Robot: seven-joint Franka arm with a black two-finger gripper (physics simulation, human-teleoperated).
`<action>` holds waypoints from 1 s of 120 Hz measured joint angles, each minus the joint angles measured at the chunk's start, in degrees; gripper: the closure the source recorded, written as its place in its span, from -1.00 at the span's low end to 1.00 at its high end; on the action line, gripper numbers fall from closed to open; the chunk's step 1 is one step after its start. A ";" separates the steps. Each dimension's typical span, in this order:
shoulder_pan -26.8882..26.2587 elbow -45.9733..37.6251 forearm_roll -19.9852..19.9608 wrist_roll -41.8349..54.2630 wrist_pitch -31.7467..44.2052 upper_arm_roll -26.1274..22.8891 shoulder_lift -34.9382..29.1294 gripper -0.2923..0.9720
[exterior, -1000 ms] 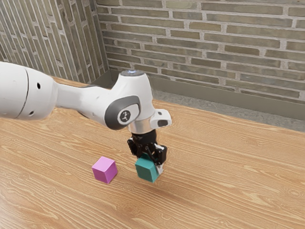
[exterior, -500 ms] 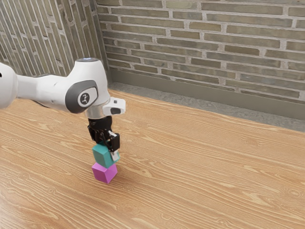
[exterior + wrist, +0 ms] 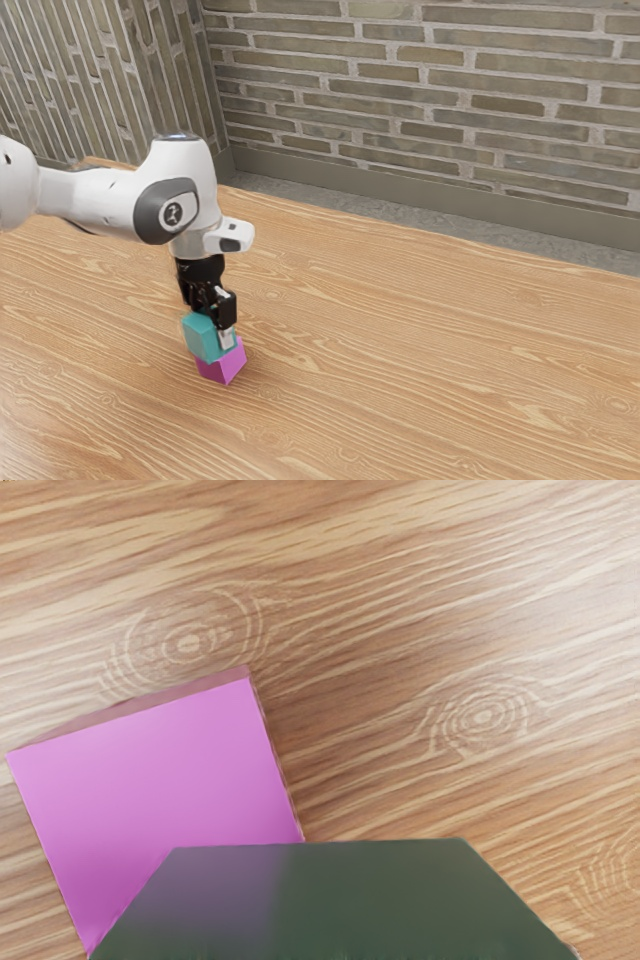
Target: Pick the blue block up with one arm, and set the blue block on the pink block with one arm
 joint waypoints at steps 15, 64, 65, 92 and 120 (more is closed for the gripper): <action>-0.17 0.71 -0.27 -0.28 0.01 0.06 0.88 -0.01; 1.88 2.37 -2.55 -3.95 0.03 0.17 2.22 -0.02; 1.90 2.39 -2.63 -4.10 0.03 0.17 2.25 -0.02; 2.64 2.45 -3.36 -7.46 0.01 0.25 2.77 -0.02; 2.81 2.45 -3.04 -9.74 -0.06 0.27 3.63 -0.02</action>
